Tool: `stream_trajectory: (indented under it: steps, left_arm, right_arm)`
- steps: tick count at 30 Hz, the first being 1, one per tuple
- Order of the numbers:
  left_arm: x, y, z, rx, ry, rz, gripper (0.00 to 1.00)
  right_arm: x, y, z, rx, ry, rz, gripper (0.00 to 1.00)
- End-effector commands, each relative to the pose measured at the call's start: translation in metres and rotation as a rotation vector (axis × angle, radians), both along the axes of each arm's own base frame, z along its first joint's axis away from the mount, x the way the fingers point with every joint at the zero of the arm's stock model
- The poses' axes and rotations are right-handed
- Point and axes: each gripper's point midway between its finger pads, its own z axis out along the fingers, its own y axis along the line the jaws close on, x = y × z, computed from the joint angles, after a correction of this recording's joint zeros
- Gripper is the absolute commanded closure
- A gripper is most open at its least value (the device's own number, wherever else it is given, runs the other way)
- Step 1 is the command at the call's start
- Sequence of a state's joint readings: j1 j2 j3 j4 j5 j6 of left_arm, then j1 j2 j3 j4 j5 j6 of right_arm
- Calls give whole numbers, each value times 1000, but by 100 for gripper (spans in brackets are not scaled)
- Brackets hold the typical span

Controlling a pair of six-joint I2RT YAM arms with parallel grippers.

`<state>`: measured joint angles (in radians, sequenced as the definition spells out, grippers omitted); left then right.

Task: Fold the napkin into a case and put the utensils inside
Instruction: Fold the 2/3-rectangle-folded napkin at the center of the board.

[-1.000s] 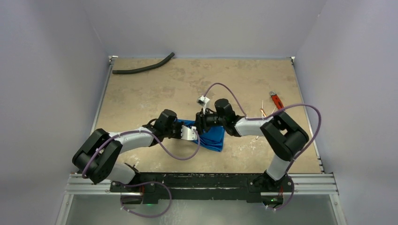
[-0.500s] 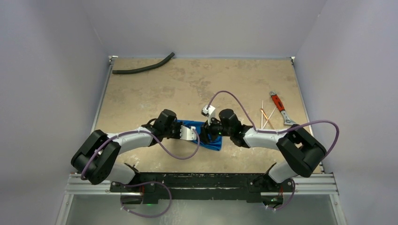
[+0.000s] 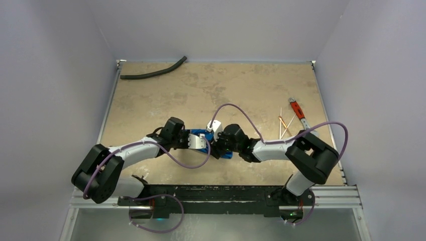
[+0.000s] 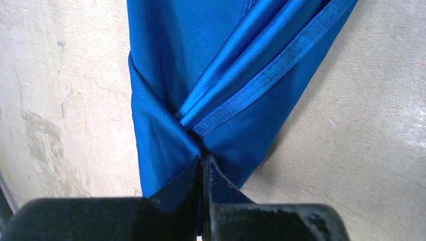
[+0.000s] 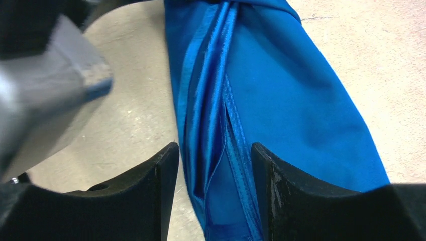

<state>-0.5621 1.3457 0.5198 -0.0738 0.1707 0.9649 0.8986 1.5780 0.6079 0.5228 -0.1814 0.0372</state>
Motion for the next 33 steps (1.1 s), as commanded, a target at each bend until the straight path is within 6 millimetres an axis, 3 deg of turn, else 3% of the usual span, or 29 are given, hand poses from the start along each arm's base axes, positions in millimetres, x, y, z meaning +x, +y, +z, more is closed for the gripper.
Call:
stream_trajectory:
  steps: [1, 5, 10, 19, 25, 33]
  left_arm:
    - [-38, 25, -31, 77, 164, 30, 100]
    - [-39, 25, -31, 72, 160, 28, 100]
    - [-37, 23, -29, 61, 149, 24, 100]
    - [-34, 19, -23, 43, 135, 16, 100]
    - [-33, 16, -21, 26, 128, 13, 100]
    - [-32, 15, -18, 24, 110, -13, 100]
  right_arm:
    - [28, 17, 23, 53, -128, -42, 42]
    - [25, 27, 16, 51, -147, 27, 43]
    - [5, 40, 16, 111, -122, 121, 44]
    - [-7, 53, 12, 175, -71, 141, 42]
    - [-21, 55, 7, 263, -17, 153, 42]
    - [-17, 52, 19, 392, -23, 114, 47]
